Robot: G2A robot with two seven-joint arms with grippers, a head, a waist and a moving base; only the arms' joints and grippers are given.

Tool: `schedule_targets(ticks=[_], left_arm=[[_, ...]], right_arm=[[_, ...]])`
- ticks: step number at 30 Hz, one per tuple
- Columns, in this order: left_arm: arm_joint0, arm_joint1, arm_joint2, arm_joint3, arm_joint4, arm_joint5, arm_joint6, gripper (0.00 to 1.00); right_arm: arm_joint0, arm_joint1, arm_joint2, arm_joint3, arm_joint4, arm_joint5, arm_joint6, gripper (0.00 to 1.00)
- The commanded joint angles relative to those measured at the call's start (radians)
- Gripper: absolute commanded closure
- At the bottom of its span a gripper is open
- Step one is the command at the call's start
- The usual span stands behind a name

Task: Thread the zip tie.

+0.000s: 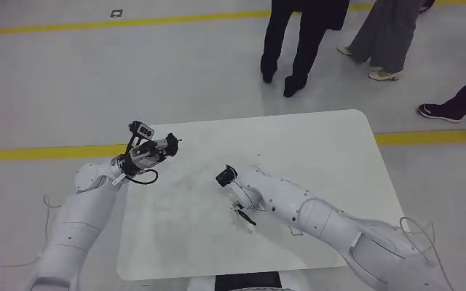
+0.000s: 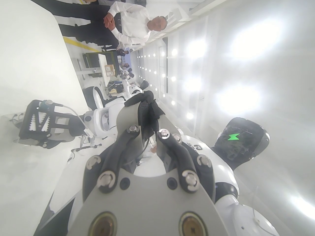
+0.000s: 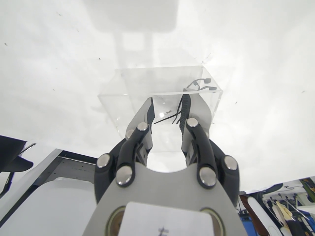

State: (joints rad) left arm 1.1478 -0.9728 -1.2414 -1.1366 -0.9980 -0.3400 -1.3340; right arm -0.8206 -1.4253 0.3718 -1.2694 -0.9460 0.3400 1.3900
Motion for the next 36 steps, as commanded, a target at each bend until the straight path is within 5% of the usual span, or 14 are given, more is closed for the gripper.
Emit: schedule_targets(ticks=[1,5,11,17,36], left_arm=[[0.0,0.0,0.0,0.0,0.0,0.0,0.0,1.0],[0.0,0.0,0.0,0.0,0.0,0.0,0.0,1.0],[0.0,0.0,0.0,0.0,0.0,0.0,0.0,1.0],[0.0,0.0,0.0,0.0,0.0,0.0,0.0,1.0],[0.0,0.0,0.0,0.0,0.0,0.0,0.0,1.0]], right_arm=[[0.001,0.0,-0.001,0.001,0.004,0.0,0.0,0.89],[0.004,0.001,-0.002,-0.001,0.0,0.0,0.0,0.98],[-0.001,0.005,0.003,-0.01,-0.014,0.0,0.0,0.98],[-0.011,0.01,0.01,-0.025,-0.025,0.0,0.0,0.84],[-0.045,0.014,0.033,-0.049,-0.051,0.0,0.0,0.82]])
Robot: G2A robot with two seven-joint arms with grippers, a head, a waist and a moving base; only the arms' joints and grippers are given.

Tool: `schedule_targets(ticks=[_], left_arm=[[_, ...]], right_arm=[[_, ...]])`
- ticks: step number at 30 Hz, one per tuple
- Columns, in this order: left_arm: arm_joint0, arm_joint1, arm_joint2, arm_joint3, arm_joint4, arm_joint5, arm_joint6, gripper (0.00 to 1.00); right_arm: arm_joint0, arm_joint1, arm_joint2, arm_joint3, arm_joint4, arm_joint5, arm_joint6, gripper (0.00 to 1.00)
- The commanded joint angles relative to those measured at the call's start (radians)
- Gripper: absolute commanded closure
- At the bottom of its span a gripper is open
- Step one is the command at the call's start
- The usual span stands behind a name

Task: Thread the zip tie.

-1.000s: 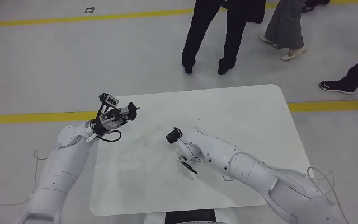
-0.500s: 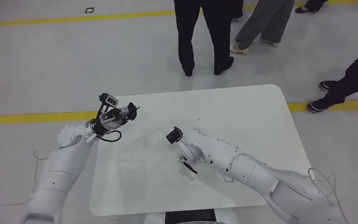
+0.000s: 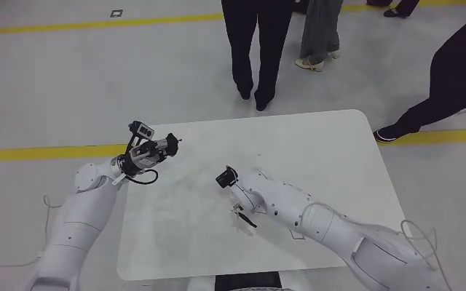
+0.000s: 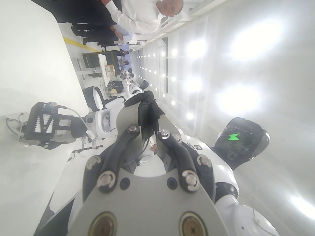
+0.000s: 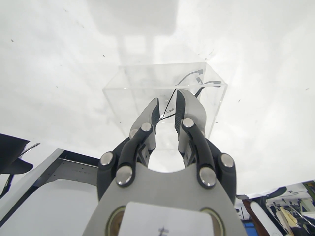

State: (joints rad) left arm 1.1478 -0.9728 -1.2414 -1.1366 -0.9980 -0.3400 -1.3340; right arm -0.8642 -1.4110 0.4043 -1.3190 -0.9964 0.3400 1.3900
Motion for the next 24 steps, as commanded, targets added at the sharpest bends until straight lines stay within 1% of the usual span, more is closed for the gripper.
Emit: schedule_targets(ticks=[1,6,8,9,18,24], left_arm=[[0.0,0.0,0.0,0.0,0.0,0.0,0.0,1.0],[0.0,0.0,0.0,0.0,0.0,0.0,0.0,1.0],[0.0,0.0,0.0,0.0,0.0,0.0,0.0,1.0],[0.0,0.0,0.0,0.0,0.0,0.0,0.0,1.0],[0.0,0.0,0.0,0.0,0.0,0.0,0.0,1.0],[0.0,0.0,0.0,0.0,0.0,0.0,0.0,1.0]], right_arm=[[-0.002,-0.001,0.002,0.001,-0.001,0.0,0.0,0.82],[-0.009,-0.005,0.004,0.008,-0.008,0.0,0.0,0.86],[-0.01,-0.006,0.006,0.011,-0.009,0.0,0.0,0.94],[-0.01,-0.007,0.007,0.012,-0.01,0.0,0.0,1.0],[-0.01,-0.012,0.014,0.02,-0.018,0.0,0.0,1.0],[-0.007,-0.002,0.025,-0.013,-0.015,0.0,0.0,1.0]])
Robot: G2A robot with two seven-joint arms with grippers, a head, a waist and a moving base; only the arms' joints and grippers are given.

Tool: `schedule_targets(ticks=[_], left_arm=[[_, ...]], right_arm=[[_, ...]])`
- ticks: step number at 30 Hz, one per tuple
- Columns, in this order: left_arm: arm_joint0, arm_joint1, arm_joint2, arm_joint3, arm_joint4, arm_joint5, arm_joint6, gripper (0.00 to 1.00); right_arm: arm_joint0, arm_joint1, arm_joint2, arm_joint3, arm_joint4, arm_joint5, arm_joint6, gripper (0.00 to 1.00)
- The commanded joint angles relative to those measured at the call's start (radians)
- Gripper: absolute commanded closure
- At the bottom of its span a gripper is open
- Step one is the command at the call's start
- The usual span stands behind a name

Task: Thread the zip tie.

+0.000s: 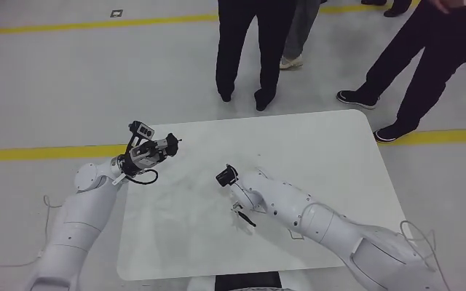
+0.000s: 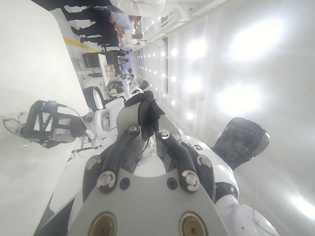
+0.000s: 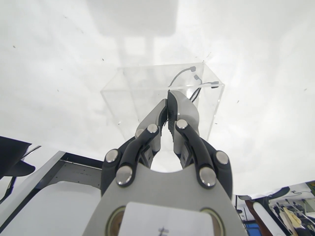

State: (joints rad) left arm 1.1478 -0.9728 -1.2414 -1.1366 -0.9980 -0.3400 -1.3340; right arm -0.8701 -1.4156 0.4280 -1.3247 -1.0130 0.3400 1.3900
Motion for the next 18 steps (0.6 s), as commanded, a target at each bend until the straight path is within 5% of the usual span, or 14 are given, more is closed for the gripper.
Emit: schedule_targets(ticks=[1,8,18], left_arm=[[0.0,0.0,0.0,0.0,0.0,0.0,0.0,1.0],[0.0,0.0,0.0,0.0,0.0,0.0,0.0,1.0],[0.0,0.0,0.0,0.0,0.0,0.0,0.0,1.0]], right_arm=[[-0.001,0.006,0.003,-0.016,0.005,0.0,0.0,1.0],[-0.003,0.047,0.016,-0.092,0.054,0.0,0.0,1.0],[-0.008,0.15,0.075,-0.261,0.133,0.0,0.0,1.0]])
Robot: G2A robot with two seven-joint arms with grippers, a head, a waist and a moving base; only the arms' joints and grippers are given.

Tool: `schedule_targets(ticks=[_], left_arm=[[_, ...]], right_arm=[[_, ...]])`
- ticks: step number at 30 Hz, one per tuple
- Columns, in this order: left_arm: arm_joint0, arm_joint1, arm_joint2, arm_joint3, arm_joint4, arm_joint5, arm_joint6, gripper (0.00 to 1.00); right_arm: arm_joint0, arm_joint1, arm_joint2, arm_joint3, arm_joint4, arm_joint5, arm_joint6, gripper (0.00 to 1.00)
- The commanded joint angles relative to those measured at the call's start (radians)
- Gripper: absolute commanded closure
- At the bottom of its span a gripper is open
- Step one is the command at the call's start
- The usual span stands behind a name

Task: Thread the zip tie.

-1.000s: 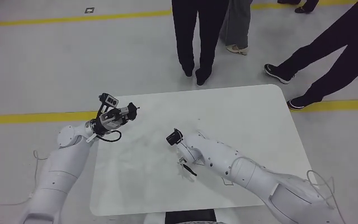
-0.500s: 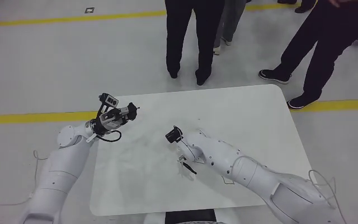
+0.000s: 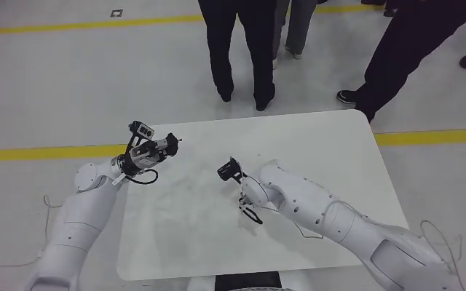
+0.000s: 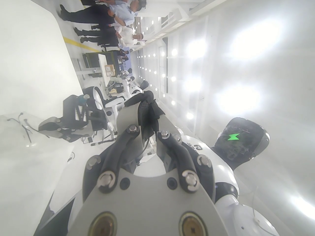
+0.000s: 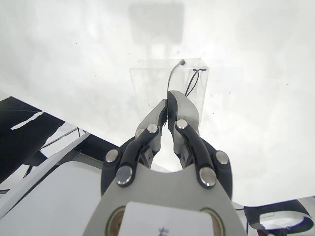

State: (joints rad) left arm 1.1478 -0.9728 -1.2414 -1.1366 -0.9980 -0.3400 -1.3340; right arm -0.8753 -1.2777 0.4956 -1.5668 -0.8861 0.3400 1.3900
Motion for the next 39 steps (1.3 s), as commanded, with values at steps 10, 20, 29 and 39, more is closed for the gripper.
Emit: schedule_targets(ticks=[10,20,29,39], left_arm=[[0.0,0.0,0.0,0.0,0.0,0.0,0.0,1.0],[0.0,0.0,0.0,0.0,0.0,0.0,0.0,1.0],[0.0,0.0,0.0,0.0,0.0,0.0,0.0,1.0],[0.0,0.0,0.0,0.0,0.0,0.0,0.0,1.0]], right_arm=[[-0.046,0.111,0.095,-0.19,0.082,0.0,0.0,1.0],[-0.051,0.111,0.102,-0.19,0.087,0.0,-0.024,1.0],[-0.212,0.119,0.33,-0.319,0.189,0.0,-0.332,1.0],[-0.31,0.108,0.416,-0.401,0.313,-0.005,-0.502,1.0]])
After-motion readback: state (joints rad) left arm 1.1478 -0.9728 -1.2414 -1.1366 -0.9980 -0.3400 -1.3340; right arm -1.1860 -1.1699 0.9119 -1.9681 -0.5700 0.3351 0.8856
